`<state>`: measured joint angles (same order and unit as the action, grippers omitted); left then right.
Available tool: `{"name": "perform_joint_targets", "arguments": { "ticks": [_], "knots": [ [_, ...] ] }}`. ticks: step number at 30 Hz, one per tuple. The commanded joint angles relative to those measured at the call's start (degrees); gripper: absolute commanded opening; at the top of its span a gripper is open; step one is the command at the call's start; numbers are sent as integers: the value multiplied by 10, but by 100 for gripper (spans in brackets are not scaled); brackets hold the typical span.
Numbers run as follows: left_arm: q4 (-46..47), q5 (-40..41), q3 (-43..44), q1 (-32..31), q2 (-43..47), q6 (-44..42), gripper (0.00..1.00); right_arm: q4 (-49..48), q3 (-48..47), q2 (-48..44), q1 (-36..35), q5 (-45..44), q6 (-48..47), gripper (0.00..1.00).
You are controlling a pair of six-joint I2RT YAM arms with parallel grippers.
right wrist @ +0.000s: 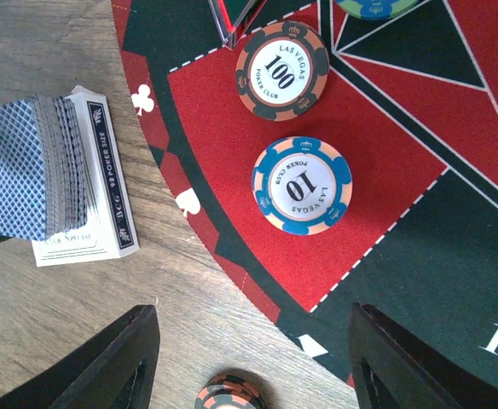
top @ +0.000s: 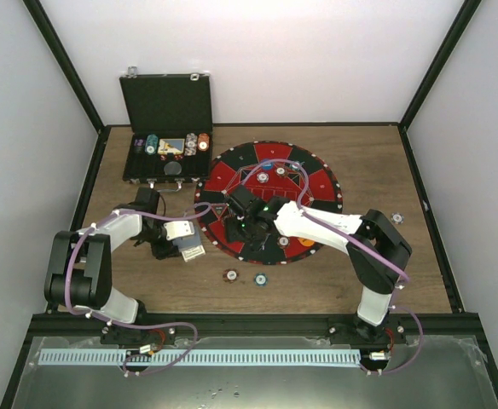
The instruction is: Distribute texas hold em gaming equipment
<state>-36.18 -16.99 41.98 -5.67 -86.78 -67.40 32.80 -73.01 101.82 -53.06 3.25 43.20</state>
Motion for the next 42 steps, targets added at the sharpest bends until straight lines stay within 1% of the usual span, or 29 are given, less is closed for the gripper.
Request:
{"name": "perform_joint_targets", "arguments": {
  "ticks": [1, 9, 15, 17, 27, 31, 33, 37, 42],
  "knots": [
    [-18, 32, -20, -4, -31, -17, 58, -11, 3, -19, 2, 6, 6, 63],
    [-18, 34, -23, -5, -27, -19, 33, -25, 14, -23, 7, 22, 8, 63],
    [-42, 38, -13, -4, -14, -18, 12, -68, 49, -45, 28, 66, 17, 63],
    [-53, 37, -11, -3, -6, -18, 7, -77, 58, -52, 33, 73, 18, 63],
    [-121, 43, 20, 9, 49, -26, 4, -73, 58, -69, 38, 74, 10, 63],
    [-174, 18, 48, 9, 83, -29, 4, -93, 63, -77, 38, 99, 13, 64],
    [-200, -9, 69, 8, 95, -29, 4, -121, 73, -85, 39, 127, 18, 64],
    [-236, -53, 108, -5, 111, -20, 4, -234, 110, -102, 43, 232, 49, 70],
    [-249, -72, 124, -42, 125, 7, 4, -366, 151, -109, 45, 324, 105, 74]
  ]
}}
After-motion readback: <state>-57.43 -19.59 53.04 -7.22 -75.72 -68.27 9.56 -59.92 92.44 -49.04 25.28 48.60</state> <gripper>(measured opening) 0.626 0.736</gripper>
